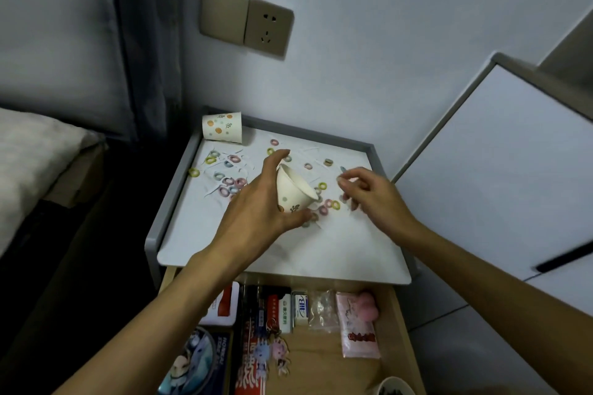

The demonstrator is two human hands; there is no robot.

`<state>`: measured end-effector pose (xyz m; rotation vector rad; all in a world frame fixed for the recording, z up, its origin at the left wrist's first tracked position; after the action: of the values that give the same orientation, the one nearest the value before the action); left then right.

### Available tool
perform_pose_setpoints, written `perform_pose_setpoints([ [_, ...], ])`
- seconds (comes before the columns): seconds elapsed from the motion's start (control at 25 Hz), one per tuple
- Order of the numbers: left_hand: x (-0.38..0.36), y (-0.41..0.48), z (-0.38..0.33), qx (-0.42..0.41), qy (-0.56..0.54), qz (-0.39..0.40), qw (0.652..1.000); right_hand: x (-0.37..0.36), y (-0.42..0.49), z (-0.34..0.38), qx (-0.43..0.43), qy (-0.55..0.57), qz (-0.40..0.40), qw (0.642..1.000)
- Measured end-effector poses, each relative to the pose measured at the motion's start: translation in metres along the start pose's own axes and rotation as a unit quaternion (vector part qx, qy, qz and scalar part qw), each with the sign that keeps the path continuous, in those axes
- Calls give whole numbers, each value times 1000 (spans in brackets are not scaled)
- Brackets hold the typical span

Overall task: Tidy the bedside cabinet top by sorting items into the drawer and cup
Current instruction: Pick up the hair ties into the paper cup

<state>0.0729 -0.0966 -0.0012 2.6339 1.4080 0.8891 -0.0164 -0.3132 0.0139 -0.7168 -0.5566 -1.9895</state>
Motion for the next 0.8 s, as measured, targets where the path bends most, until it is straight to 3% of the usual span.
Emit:
perform_pose_setpoints([
  [0.08,0,-1,4,6,23,10,1000,6,23,-43,-114,-184,-30,976],
  [0.16,-1,0,5,5,31,14,999,1,37,-73,-169,-286,4,943],
  [0.44,0,6,13,5,35,18,999,-21,54,-76,-194,-302,-16,933],
  [0.64,3,5,13,7,30,17,999,-34,51,-73,-131,-405,44,904],
  [0.8,2,2,9,9,33,20,999,-35,49,-84,-119,-406,82,902],
])
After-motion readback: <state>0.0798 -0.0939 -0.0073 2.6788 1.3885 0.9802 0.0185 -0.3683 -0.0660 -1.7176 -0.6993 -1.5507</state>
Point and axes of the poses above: each hand's wrist, its own y-axis towards the middle knuckle, its own x-axis out of the back of the hand, z = x × y, the point moved 3 cm from there along y, towards the middle knuckle, and after that the axes turned 2 degrees about -z, right-handed, at the moved point
